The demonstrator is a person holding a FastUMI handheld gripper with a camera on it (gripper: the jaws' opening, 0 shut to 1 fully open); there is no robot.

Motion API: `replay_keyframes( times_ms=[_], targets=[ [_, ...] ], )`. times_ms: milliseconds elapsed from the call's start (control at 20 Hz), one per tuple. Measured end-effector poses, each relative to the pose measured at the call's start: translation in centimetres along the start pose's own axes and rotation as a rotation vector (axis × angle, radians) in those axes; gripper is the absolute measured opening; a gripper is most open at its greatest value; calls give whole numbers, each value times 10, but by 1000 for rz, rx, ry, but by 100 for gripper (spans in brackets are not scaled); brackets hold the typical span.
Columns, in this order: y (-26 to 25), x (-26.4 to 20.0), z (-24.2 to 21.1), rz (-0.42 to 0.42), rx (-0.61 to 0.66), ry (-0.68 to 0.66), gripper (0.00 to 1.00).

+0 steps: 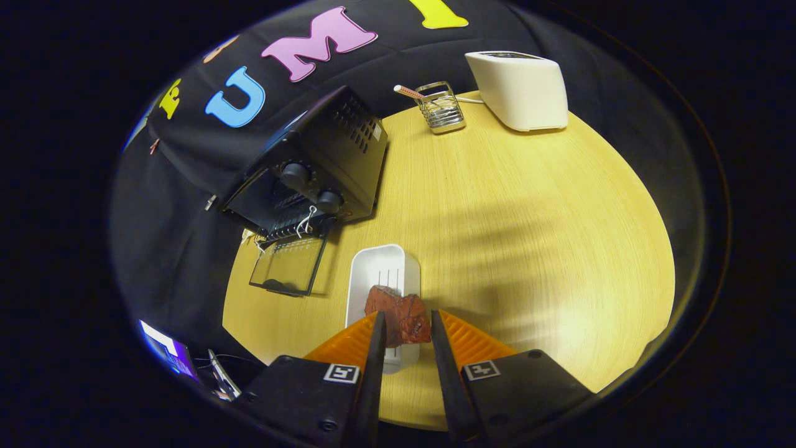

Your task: Open the toaster oven, put the food inside, and close the toaster oven door.

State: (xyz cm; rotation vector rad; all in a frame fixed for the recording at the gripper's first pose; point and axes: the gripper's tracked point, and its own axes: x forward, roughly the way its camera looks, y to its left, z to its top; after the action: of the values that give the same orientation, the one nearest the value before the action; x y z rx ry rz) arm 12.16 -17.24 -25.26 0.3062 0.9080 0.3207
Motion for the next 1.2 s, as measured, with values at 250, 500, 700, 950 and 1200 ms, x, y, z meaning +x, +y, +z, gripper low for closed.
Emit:
replay_keyframes(
  times_ms=[250, 500, 700, 950, 1200],
  targets=[
    [0, 4, -3, 34, 77, 36, 28],
    [13, -6, -3, 83, 61, 20, 16],
    [17, -18, 5, 70, 68, -12, 14],
    [31, -44, 21, 36, 66, -61, 14],
    [77, -66, 10, 26, 111, -112, 13]
  ],
)
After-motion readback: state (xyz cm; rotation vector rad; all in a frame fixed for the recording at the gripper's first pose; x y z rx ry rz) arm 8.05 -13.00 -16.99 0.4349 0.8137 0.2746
